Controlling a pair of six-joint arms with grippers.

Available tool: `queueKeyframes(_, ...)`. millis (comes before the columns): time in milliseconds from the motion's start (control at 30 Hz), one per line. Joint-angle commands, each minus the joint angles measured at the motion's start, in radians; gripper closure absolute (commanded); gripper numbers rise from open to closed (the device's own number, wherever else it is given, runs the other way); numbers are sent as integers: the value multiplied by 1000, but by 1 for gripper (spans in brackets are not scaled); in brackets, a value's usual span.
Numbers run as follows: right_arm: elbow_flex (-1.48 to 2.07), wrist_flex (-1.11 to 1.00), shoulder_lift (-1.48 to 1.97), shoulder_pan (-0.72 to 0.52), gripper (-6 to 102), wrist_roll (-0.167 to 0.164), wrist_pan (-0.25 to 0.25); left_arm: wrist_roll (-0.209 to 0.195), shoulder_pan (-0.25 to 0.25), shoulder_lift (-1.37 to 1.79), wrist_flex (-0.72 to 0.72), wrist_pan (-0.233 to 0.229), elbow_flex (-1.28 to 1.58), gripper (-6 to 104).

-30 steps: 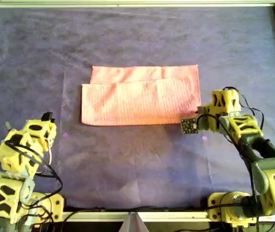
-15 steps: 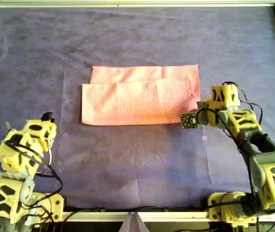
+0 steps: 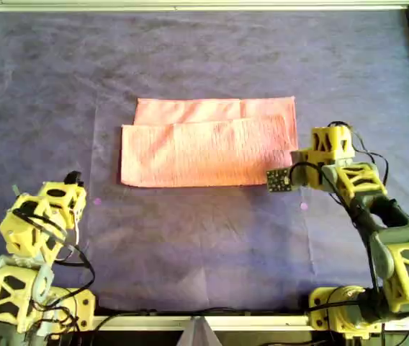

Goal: Fold a cloth

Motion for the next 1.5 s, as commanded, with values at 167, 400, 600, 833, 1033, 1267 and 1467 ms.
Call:
queueKeyframes(167,-374,9,9,193,97,5,6,5,21,18,-17,-3,-12,47)
queueKeyframes(400,-741,9,-258,419,97,-9,8,5,15,20,-18,-3,63,47)
queueKeyframes(600,-1131,9,-512,545,97,-11,6,5,17,21,-18,-5,64,47)
queueKeyframes(833,-1509,8,-821,715,97,-12,6,5,14,23,-15,-5,110,48)
queueKeyframes(1033,-1720,26,-1022,776,90,-12,6,5,12,23,-15,-5,110,47)
queueKeyframes(1267,-1746,117,-1019,770,56,-14,29,5,11,21,-5,-5,110,47)
queueKeyframes(1467,-1744,258,-884,770,63,-12,129,5,11,20,-5,-3,110,47)
